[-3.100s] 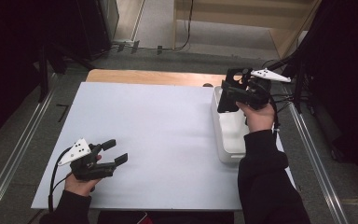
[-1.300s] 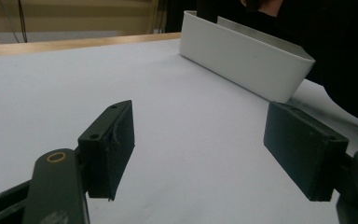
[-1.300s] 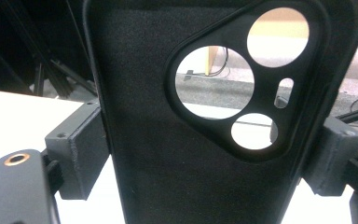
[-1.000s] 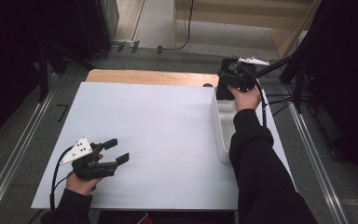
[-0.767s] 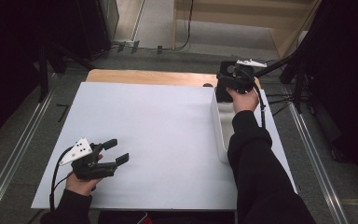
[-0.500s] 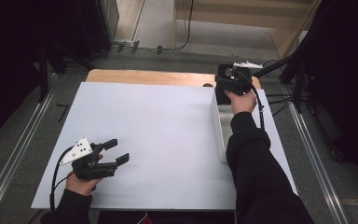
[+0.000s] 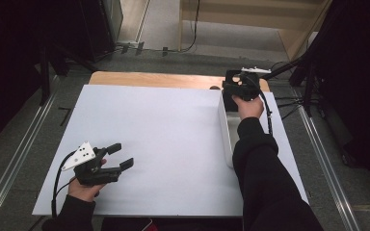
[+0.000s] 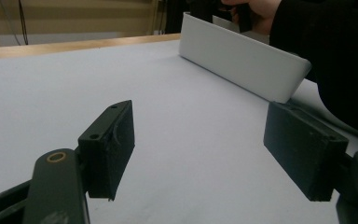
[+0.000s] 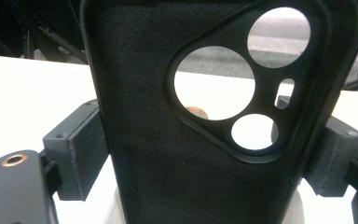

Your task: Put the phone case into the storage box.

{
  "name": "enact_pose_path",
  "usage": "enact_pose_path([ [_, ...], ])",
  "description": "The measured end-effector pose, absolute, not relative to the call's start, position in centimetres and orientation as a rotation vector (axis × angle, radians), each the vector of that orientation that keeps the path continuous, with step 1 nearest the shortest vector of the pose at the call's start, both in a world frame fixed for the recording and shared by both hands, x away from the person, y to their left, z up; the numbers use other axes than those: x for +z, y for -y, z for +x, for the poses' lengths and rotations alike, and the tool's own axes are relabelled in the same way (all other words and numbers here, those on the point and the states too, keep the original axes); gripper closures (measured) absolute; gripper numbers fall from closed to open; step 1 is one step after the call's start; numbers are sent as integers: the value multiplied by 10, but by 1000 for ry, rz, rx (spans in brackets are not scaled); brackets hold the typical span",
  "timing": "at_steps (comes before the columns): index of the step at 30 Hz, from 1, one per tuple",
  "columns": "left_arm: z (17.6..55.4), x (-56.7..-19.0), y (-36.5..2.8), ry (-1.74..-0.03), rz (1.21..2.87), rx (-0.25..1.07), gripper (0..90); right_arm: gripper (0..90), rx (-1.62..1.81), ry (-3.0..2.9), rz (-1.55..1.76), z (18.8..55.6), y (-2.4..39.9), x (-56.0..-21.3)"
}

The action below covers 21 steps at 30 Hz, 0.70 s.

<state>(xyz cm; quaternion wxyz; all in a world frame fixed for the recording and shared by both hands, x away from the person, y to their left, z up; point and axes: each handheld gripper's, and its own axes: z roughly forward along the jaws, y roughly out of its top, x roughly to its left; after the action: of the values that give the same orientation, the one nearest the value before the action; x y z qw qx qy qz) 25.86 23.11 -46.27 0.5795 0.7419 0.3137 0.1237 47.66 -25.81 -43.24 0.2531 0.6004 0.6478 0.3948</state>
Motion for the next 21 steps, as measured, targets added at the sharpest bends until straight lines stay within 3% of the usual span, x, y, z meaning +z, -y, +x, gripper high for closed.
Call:
enact_pose_path([
  [19, 258, -462, -230, -725, 1737, 291, 244, 84, 1083, -1765, 1644, 479, 258, -438],
  [21, 258, -462, -230, -725, 1734, 292, 244, 16, 1089, -1762, 1627, 478, 258, -437],
])
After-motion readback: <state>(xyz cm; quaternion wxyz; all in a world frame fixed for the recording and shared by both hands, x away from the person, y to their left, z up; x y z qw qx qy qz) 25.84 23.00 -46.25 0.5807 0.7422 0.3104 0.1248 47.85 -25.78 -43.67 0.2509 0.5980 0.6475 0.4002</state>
